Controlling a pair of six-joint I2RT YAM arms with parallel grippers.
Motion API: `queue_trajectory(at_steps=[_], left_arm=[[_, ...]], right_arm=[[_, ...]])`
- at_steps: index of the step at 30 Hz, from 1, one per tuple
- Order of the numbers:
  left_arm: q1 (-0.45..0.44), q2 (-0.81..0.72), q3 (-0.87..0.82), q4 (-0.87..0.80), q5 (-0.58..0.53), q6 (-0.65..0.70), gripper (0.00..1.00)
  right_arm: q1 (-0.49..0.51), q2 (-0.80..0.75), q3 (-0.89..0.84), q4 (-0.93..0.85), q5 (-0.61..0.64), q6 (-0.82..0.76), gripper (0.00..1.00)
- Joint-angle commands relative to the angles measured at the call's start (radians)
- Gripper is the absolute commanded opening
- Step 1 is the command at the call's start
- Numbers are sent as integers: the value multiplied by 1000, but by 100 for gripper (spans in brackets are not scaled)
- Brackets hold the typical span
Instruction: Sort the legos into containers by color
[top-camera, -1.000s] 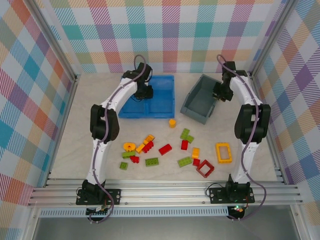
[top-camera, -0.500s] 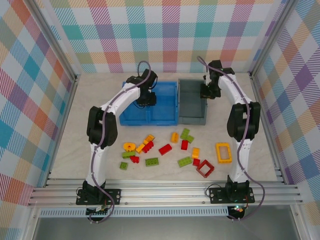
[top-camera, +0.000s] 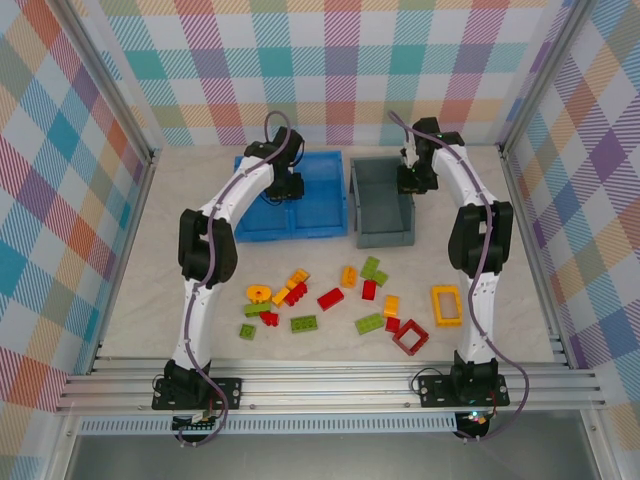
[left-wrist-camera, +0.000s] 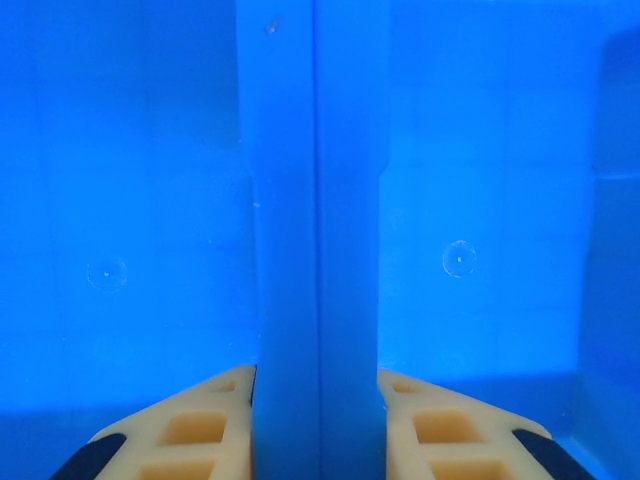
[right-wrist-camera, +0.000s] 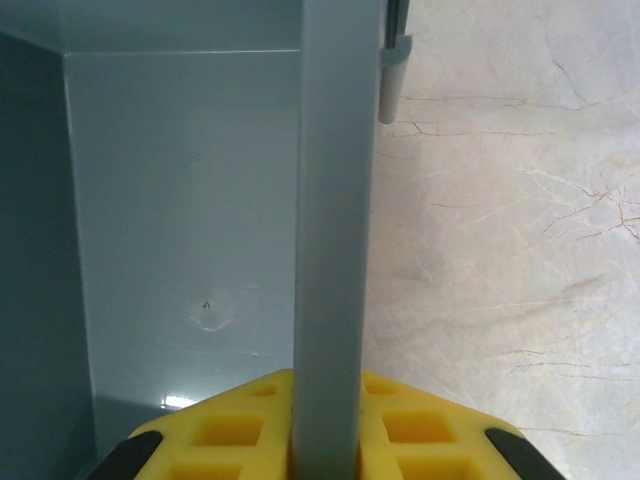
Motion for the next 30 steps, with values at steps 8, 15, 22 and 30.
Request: queue_trajectory(at_steps=[8,15,22,30], left_arm=[[-22,-85,-130,84,151,-10,0],[-38,-67,-97,94,156,-66,0],[-46,-66,-82,114,186,-116,5],[-51,-120,-82,74,159,-89,30]], right_arm=[[7,58,99,-38,-33,85,19],[11,35,96,-43,-45,137,20],[12,-41,34,-23,-49,174,35],[3,-164,-3,-24,18,190,54]])
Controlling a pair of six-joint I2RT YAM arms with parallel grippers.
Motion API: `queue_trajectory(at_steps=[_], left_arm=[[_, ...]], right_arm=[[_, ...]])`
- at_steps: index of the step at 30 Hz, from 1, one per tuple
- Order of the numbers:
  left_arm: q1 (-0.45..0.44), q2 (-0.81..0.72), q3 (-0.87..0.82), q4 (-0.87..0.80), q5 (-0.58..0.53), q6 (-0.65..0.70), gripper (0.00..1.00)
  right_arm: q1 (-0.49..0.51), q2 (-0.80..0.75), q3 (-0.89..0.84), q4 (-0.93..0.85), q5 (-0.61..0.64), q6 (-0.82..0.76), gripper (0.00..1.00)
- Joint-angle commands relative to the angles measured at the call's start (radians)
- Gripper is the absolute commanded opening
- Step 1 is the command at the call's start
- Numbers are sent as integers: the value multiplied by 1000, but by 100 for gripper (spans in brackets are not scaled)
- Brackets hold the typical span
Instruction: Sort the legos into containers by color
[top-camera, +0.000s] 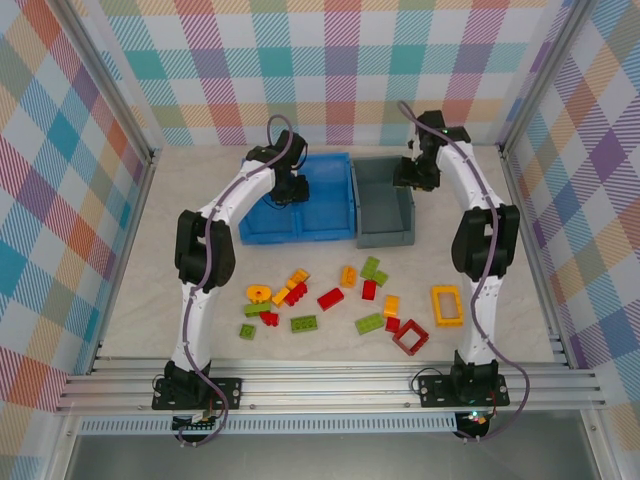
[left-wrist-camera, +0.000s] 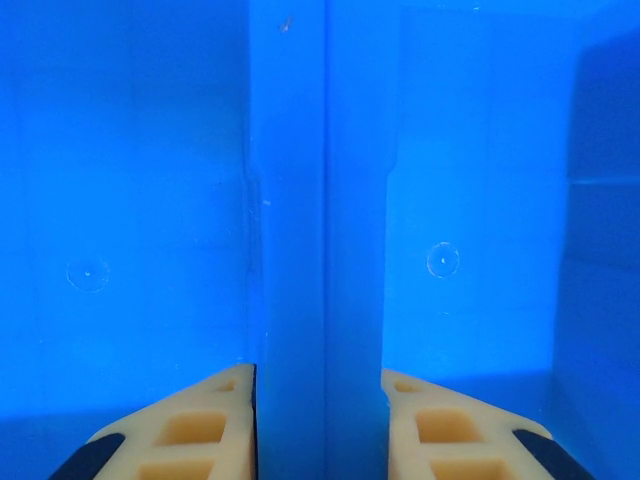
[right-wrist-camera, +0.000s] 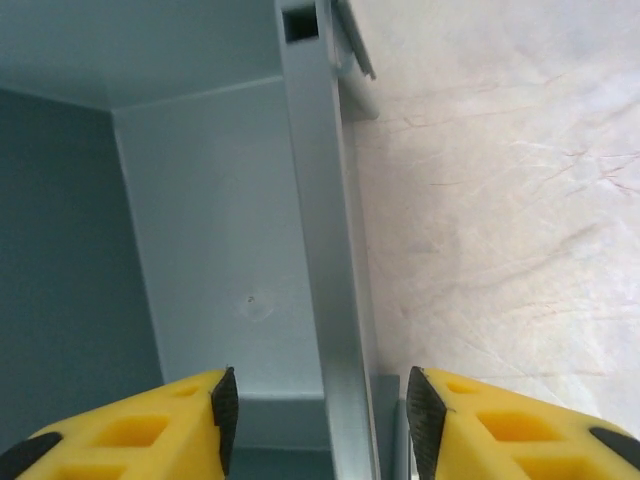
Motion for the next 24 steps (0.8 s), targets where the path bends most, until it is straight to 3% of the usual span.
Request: queue_trajectory(at_steps=[1,8,11,15,20,24], left_arm=[[-18,-66,23,-11,95,-34,34],[-17,-122,27,-53,59,-30,56],[-21,-180,-9,-36,37,-35,59],[-67,-328,-126,26,19,-59,60],[-268,-569,-437,248,22,-160,59],[-482,-707,-706,478,-15,-304,60]], right_arm=[[-2,-94,-2,-12,36,18,57],[-9,-254,-65,-45,188,88,62],[-9,-408,-233,-20,218,176,61],[18,-668,-598,29,193,323,56],[53,-913,-1020,36,181,441,53],[74,-974,-1196,57,163,471,52]])
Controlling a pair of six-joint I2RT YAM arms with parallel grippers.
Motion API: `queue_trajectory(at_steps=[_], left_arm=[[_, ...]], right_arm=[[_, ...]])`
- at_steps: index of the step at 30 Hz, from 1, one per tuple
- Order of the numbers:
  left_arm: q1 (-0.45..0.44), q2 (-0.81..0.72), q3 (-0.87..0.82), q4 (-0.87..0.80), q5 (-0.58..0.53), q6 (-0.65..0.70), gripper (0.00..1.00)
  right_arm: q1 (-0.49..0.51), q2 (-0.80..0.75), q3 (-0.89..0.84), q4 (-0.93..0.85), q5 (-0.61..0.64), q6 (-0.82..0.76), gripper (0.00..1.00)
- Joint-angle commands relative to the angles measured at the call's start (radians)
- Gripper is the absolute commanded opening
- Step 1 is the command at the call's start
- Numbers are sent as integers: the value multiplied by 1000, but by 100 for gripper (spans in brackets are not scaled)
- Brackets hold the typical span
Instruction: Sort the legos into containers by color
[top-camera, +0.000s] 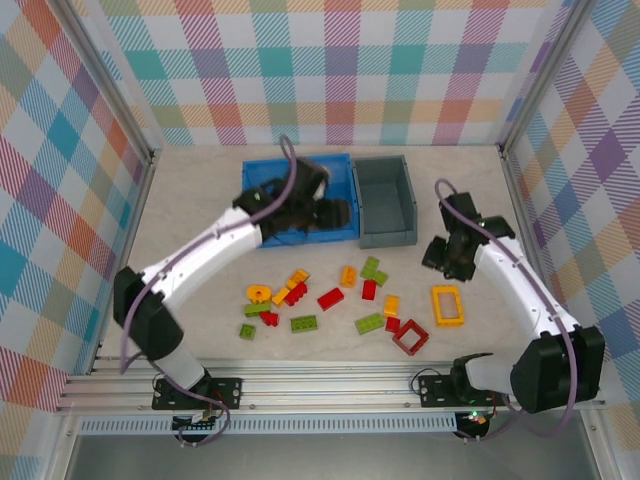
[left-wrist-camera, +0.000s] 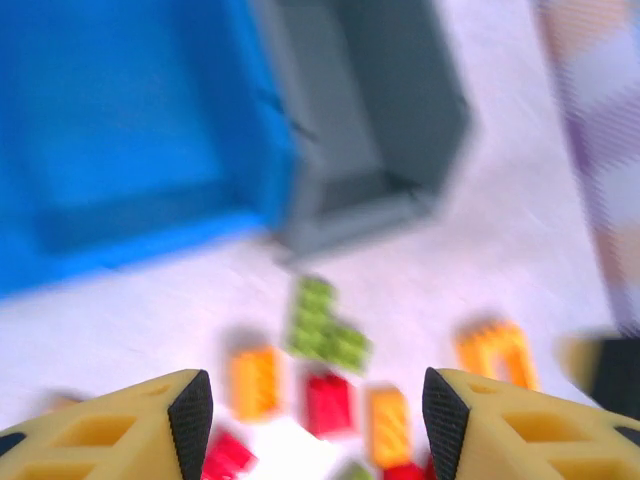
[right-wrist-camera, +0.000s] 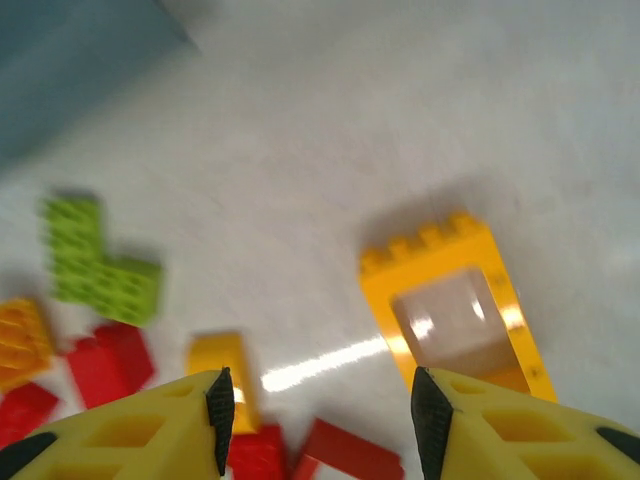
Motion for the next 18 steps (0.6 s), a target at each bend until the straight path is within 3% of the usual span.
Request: queue_trajectory(at_steps=[1,5,8,18], left_arm=[[-152,-80,-198,240,-37,-156,60],[-344,-125,-322,355,-142,-219,61],[-437,-128,-375,408,-180,-251,61],[-503,-89,-398,434,-208,-293,59]], right_arm=[[19,-17,-88,23,-11,78,51],[21,5,-165,77,6,75,51],[22,53,-196,103,14,68,51],[22,165,-215,174,54,16,41]])
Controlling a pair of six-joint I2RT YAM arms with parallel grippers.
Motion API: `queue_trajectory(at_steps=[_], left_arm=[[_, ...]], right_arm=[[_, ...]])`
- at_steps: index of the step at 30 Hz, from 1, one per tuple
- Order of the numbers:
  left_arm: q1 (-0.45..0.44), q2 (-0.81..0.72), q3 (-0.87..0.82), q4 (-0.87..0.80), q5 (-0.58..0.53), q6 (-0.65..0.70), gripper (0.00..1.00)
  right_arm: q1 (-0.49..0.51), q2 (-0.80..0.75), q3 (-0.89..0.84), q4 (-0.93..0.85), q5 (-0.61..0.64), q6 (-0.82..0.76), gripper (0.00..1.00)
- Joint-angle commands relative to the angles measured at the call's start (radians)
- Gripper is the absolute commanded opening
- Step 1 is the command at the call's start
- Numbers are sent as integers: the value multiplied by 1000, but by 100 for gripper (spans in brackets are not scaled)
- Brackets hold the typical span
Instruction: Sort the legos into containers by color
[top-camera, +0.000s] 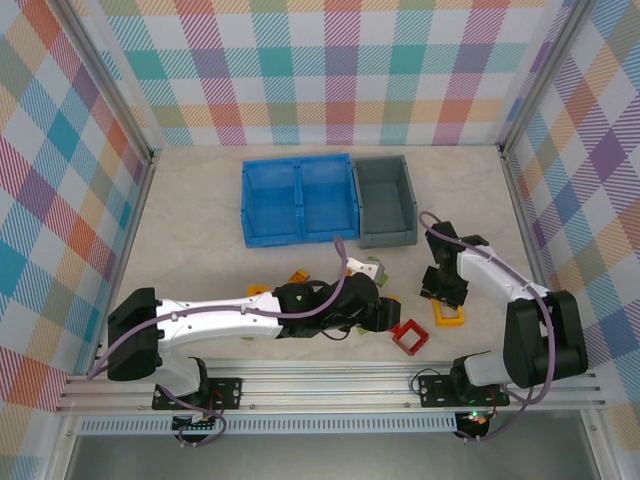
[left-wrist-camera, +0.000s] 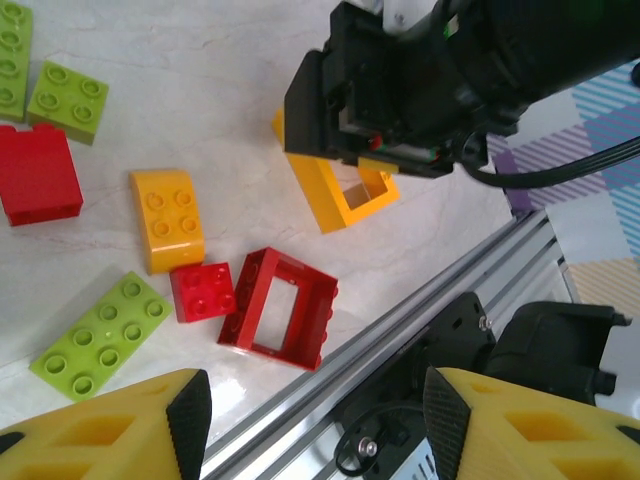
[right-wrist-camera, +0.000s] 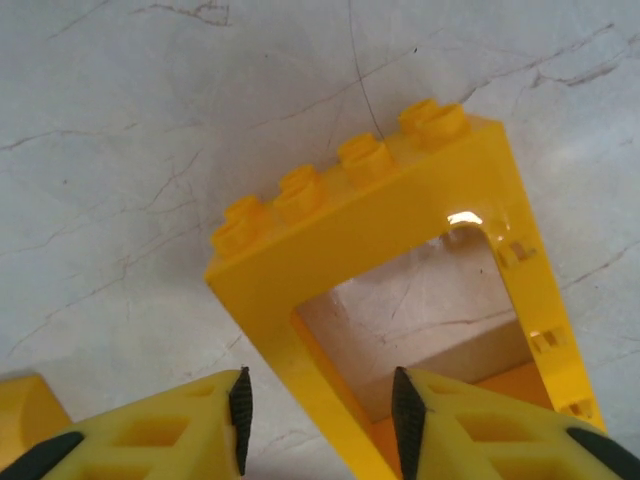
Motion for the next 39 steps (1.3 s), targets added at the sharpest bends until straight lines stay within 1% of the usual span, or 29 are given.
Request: queue_trajectory(at_steps=[1,8,14,16,21,25,28,30,34,39], left_arm=[[-6,3,0,36,-38,-18,59],[-7,-10,-6,19,-56,-13,59],[-7,-22,16,-22,-101,16,58],[0,-23,35,-43,-117,28,58],[51,-51,72,-109,-123,47,58],[123,-77,123,-168,-118,75,58],[193,-81,165,-194,-105,95,58],[241,-74,196,-204,-96,108,58],[308,-41,253,-200,-91,141,58],[381,19,315,-157,-66,171,58]], right_arm=[[5,30,6,27,26,-26,39],[6,75,21,51,30,-63,26],[27,91,79,40,76,-88,12],[50,72,122,15,116,-85,7],[117,-8,272,-48,212,-111,3],[179,-5,429,-45,224,-190,2],[208,65,556,-4,162,-273,2],[209,148,652,10,132,-319,2],[208,326,827,23,140,-376,1],[192,573,1059,4,153,-403,0]])
